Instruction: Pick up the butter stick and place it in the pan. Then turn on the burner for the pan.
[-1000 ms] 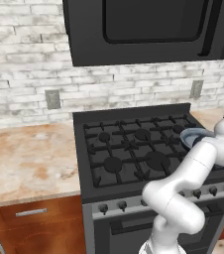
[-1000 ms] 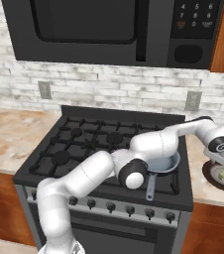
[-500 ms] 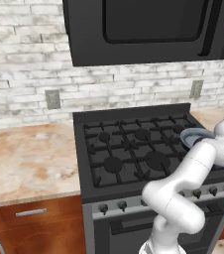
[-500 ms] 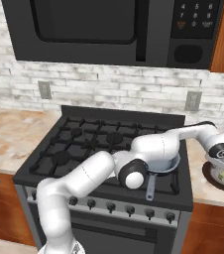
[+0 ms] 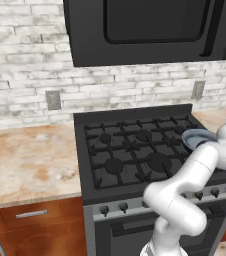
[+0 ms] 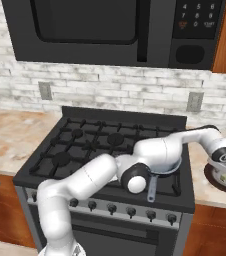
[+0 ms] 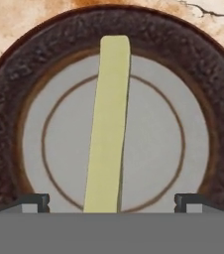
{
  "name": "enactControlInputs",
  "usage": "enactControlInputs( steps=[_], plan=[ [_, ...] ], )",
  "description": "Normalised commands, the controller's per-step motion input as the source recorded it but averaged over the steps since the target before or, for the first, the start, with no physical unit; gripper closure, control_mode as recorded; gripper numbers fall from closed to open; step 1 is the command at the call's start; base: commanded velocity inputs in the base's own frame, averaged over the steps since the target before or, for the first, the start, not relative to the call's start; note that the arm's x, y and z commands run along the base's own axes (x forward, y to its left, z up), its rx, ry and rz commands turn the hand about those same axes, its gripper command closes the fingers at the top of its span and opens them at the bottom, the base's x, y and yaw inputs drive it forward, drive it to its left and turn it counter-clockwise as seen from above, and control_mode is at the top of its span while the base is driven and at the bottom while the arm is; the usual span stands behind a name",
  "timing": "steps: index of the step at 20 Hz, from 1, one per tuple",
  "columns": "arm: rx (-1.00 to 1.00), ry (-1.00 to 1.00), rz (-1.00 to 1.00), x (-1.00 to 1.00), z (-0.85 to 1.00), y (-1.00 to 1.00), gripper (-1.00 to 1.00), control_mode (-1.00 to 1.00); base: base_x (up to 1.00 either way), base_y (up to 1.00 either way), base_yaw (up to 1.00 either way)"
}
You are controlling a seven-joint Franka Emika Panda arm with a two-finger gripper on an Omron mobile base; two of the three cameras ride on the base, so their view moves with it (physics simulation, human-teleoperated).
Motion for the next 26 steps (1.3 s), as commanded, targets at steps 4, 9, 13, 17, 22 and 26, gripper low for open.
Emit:
enactControlInputs(
  steps=[4,9,13,17,22,26],
  plan=[
    [0.0,0.0,0.0,0.0,-0.05,0.0,-1.0,-1.0,0.0,0.0,0.0],
    [0.0,0.0,0.0,0.0,-0.05,0.0,-1.0,-1.0,0.0,0.0,0.0],
    [0.0,0.0,0.0,0.0,-0.08,0.0,-1.0,-1.0,0.0,0.0,0.0],
    [0.0,0.0,0.0,0.02,-0.05,0.0,-1.0,-1.0,0.0,0.0,0.0],
    [0.0,0.03,0.0,0.1,-0.13,0.0,1.0,-1.0,0.0,0.0,0.0],
    [0.0,0.01,0.0,0.03,0.0,0.0,1.0,-1.0,0.0,0.0,0.0]
  ],
)
